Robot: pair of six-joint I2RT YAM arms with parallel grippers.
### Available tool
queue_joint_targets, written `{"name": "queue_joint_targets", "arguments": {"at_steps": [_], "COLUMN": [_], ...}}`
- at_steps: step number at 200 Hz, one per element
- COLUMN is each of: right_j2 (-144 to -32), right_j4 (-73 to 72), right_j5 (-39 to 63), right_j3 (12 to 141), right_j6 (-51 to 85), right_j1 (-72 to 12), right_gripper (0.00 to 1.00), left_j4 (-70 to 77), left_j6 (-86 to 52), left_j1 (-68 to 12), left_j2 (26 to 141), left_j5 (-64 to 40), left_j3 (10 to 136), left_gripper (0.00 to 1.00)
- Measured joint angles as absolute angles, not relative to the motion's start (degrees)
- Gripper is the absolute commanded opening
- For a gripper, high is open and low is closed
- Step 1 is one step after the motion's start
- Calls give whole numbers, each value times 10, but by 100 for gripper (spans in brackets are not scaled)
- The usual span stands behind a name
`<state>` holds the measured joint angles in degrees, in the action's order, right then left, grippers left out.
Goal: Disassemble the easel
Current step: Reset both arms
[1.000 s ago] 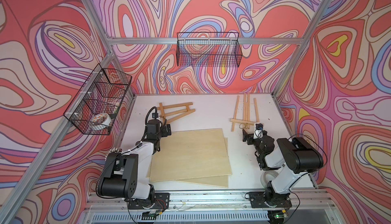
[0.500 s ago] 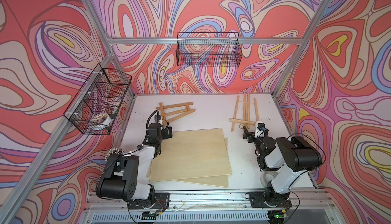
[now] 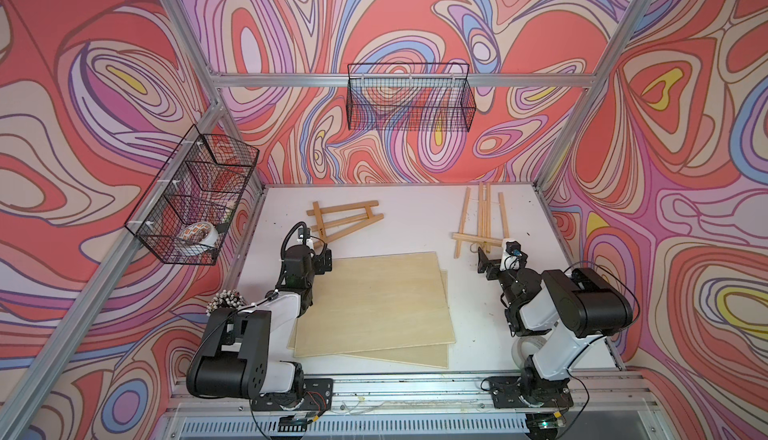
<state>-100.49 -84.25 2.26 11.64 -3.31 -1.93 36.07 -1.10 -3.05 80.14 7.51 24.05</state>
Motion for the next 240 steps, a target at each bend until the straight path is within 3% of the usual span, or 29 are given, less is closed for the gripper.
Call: {"name": "queue_joint_targets", "arguments": {"at_steps": [42,91,142,240], "right_j2": [-1005,-1005,-991,-987], "right_j4": [-843,-837,-636,-557], "right_j5": [21,-12,-69,-77], "right_j3": [116,123,269,269], "right_j6": [-33,-23,8,12], "right_j1": [-20,-19,-16,-12], "right_gripper": [98,98,98,98], "left_j4": [484,488,486,486], "left_j6": [6,7,-7,-11], "left_j1": [-25,-1,7,7], "left_j2": [863,879,879,879], "left_j5": [27,-28,-25,-21], "left_j3": [185,207,221,221], "left_gripper": [100,100,100,100]}}
